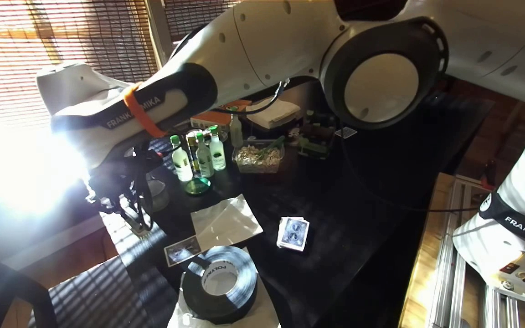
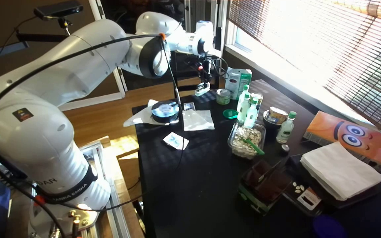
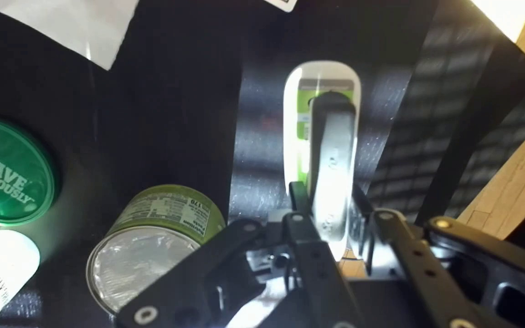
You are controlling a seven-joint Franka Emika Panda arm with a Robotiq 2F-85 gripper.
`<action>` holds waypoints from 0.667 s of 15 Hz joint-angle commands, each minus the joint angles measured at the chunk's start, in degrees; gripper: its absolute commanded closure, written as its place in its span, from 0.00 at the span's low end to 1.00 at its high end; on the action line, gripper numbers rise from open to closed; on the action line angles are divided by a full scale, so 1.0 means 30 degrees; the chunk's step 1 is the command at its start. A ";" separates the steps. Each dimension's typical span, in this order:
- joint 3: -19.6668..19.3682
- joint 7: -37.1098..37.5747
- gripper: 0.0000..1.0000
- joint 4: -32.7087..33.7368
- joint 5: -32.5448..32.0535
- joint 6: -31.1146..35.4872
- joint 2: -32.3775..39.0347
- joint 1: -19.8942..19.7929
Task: Move the tissue using the scrubbing brush
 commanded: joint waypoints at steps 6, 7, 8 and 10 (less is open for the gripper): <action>0.0225 -0.0523 0.24 0.3028 0.0752 -0.2366 0.1617 -0.0036; 0.0056 -0.0365 0.16 0.3021 0.0595 -0.2554 0.1367 0.0055; 0.0034 -0.0515 0.10 0.2939 0.0500 -0.2451 0.1060 0.0113; -0.0114 -0.0646 0.01 0.2751 0.0221 -0.2337 0.0359 0.0334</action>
